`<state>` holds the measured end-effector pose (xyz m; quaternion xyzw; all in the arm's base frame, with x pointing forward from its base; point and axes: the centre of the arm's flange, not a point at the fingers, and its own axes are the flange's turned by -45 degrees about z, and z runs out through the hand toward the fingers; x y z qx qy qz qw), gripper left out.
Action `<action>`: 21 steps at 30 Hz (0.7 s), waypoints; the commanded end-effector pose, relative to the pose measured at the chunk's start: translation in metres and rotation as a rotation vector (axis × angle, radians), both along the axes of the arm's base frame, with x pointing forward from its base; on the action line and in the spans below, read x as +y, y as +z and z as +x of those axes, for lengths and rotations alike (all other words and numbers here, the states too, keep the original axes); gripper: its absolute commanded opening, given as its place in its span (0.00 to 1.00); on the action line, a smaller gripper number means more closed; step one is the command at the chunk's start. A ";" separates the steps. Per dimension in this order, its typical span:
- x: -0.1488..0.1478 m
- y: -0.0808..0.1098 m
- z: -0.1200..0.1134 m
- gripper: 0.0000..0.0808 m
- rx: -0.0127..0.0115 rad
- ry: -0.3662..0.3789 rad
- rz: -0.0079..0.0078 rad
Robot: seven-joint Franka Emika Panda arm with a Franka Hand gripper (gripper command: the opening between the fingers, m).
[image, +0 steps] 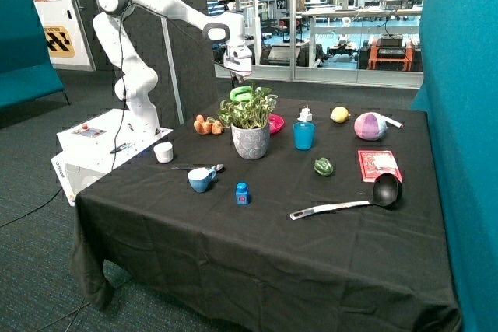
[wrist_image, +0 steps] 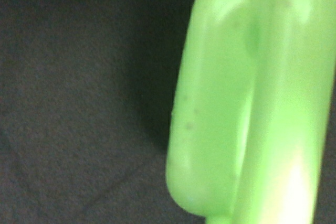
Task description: Water the pot plant and put the can on the plate
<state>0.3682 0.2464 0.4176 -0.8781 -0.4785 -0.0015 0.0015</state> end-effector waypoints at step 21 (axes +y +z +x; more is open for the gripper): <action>0.006 -0.016 0.004 0.50 0.0016 -0.182 -0.0039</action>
